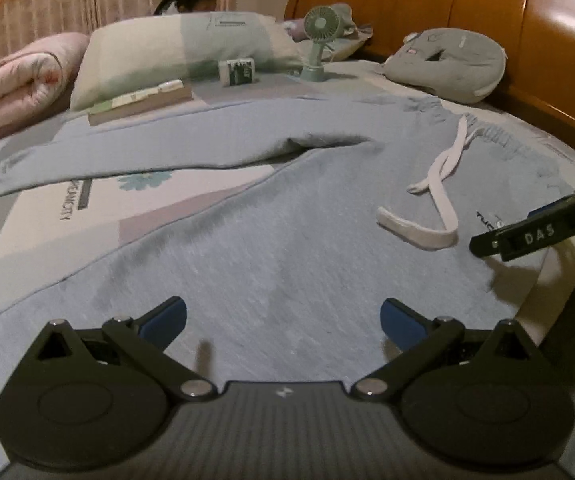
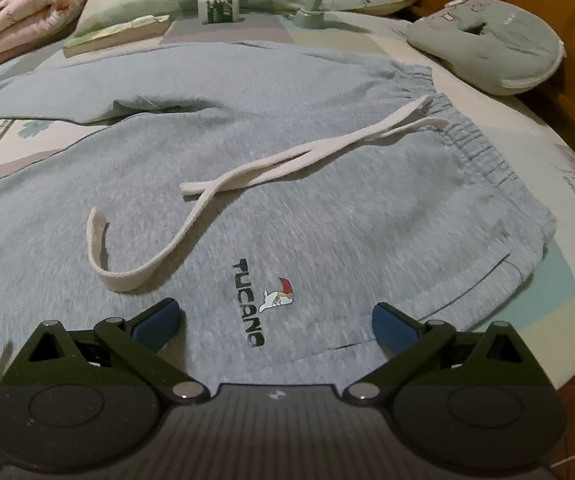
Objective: Fold clothes
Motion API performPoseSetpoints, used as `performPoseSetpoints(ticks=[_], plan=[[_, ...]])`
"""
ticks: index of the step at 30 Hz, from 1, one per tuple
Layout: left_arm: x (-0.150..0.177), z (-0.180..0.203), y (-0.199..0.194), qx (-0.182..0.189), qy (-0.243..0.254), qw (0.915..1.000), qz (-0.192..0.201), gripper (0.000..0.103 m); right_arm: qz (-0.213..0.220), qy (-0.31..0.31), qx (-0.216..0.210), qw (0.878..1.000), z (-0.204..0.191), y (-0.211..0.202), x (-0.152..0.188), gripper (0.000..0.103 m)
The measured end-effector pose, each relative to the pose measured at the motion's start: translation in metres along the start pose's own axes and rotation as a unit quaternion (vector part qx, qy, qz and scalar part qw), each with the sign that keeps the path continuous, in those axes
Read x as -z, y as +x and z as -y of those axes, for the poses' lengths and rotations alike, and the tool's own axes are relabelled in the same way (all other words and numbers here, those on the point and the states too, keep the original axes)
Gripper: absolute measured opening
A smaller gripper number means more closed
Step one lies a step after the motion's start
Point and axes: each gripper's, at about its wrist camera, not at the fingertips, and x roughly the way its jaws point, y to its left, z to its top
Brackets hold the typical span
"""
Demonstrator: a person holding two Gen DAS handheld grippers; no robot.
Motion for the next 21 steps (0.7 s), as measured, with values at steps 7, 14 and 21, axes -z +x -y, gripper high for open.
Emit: performPoseSetpoints(ticks=[7,14,21], plan=[[0.017,-0.013,0.000,0.024,-0.016,0.9993,-0.025,0.102,0.011,0.005,0.002,1.000,-0.010,-0.018,-0.009,0.103],[-0.017,-0.022,-0.011,0.010,-0.035,0.9993,0.003,0.102,0.016,-0.012,-0.024,1.000,-0.011,-0.018,-0.012,0.103],[-0.045,-0.019,0.007,0.000,-0.028,0.9996,-0.007,0.102,0.012,-0.006,-0.052,0.999,-0.002,-0.002,-0.004,0.103]])
